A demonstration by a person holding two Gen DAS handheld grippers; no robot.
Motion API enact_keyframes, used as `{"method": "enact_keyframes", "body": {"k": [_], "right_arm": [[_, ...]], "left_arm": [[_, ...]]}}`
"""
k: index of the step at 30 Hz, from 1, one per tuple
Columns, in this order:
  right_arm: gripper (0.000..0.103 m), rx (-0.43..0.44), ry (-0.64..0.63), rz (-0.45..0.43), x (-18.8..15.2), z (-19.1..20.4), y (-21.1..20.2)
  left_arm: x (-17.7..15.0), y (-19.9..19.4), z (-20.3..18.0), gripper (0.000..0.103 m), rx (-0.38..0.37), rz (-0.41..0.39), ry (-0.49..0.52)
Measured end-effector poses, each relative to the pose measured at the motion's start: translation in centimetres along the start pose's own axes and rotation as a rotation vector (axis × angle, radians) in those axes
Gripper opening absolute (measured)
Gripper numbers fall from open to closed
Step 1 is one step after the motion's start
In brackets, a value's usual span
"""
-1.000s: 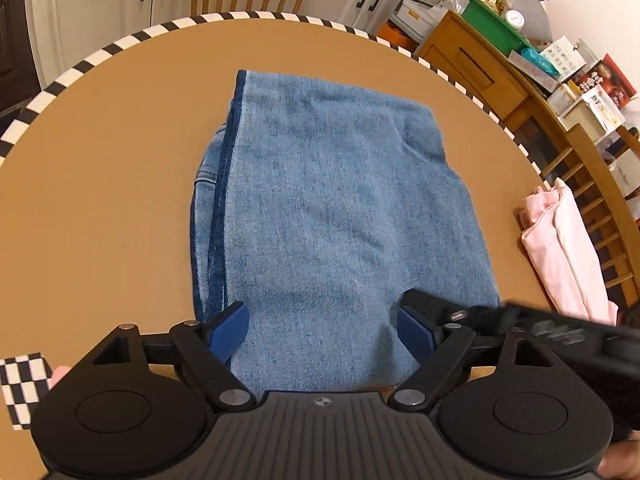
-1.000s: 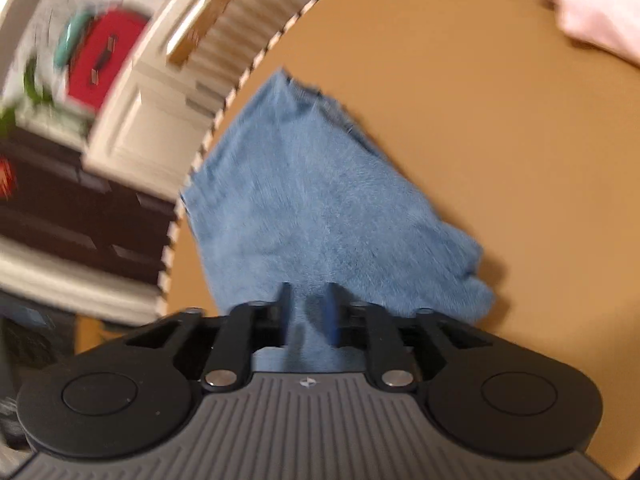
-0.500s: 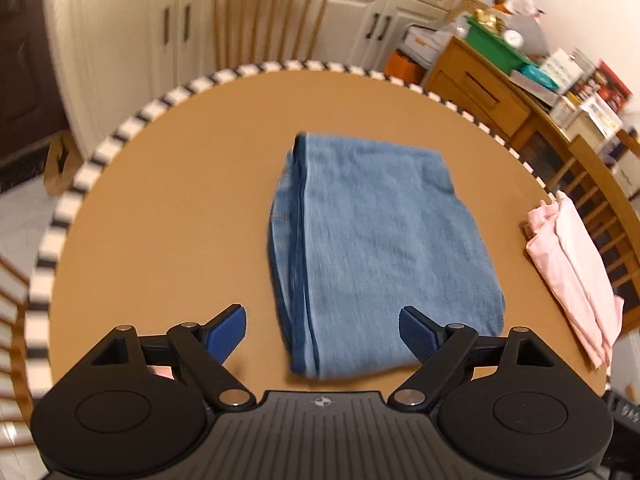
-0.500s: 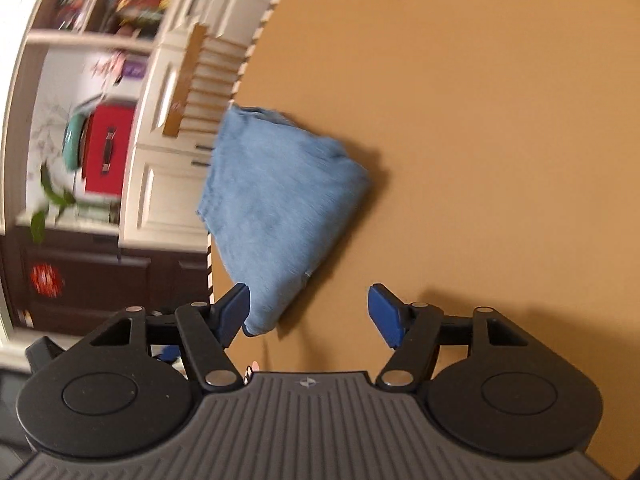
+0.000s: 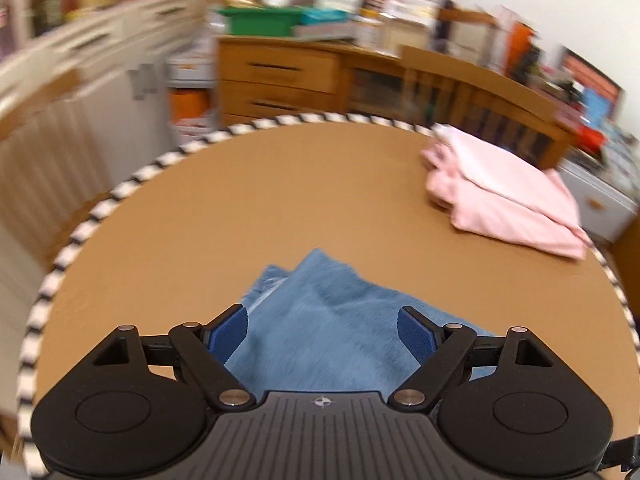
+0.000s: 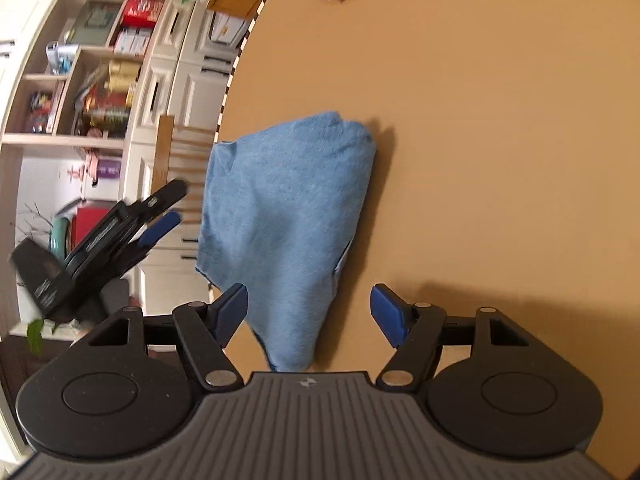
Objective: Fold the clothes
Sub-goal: 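Grasp the folded jeans bundle with both grippers and lift it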
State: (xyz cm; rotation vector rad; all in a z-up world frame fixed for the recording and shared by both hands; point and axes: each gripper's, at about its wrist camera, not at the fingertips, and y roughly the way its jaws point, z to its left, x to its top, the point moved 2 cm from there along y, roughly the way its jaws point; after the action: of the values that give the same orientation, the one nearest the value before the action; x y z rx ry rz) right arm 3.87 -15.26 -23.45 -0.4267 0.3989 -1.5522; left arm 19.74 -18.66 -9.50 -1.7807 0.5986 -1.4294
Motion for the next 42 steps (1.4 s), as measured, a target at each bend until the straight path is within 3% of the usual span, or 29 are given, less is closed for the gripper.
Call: {"method": "enact_keyframes", "body": {"k": [9,12,14,15,19,23,26,31,34,38,42], "right_arm": [[0.073,-0.023,0.029,-0.071,-2.4,0.4,0.7],[0.073,-0.015,0.065,-0.11,-2.4,0.2,1.0],[0.073,-0.002,0.088,-0.114,-2.2,0.3,1.2],[0.073,0.003,0.097,-0.116,-2.1,0.3,1.3],[0.075,-0.002,0.108,-0.129,-1.8,0.2,1.0],[0.076,0.001,0.157,-0.139,-1.5,-0.6,0.7],[0.076,-0.003,0.182,-0.152,-1.2,-1.2,0.7],[0.075,0.025,0.207,-0.184,-0.6,-1.8,0.5],[0.084,0.031,0.239,-0.156,-0.1,-2.9,0.4],[0.086,0.052,0.222,-0.143,1.2,-4.8,-0.1],[0.082,0.078,0.186,-0.09,3.0,-4.6,1.0]], "left_arm": [[1.7,4.6,6.7,0.084,-0.083,0.149,0.074],[1.6,6.4,8.2,0.085,-0.123,0.192,0.037],[1.4,7.7,9.0,0.094,-0.131,0.219,0.003],[1.1,8.3,9.5,0.103,-0.138,0.24,-0.038],[-0.4,10.3,12.0,0.103,-0.207,0.304,-0.239],[-1.2,10.3,11.6,0.102,-0.257,0.289,-0.21],[-1.6,10.4,10.1,0.103,-0.229,0.302,-0.123],[-2.7,9.8,10.0,0.098,-0.263,0.371,-0.189],[-4.3,8.5,9.1,0.095,-0.274,0.423,-0.17],[-4.9,7.6,8.0,0.094,-0.2,0.447,-0.174],[-4.5,8.2,7.3,0.096,-0.147,0.488,-0.172]]}}
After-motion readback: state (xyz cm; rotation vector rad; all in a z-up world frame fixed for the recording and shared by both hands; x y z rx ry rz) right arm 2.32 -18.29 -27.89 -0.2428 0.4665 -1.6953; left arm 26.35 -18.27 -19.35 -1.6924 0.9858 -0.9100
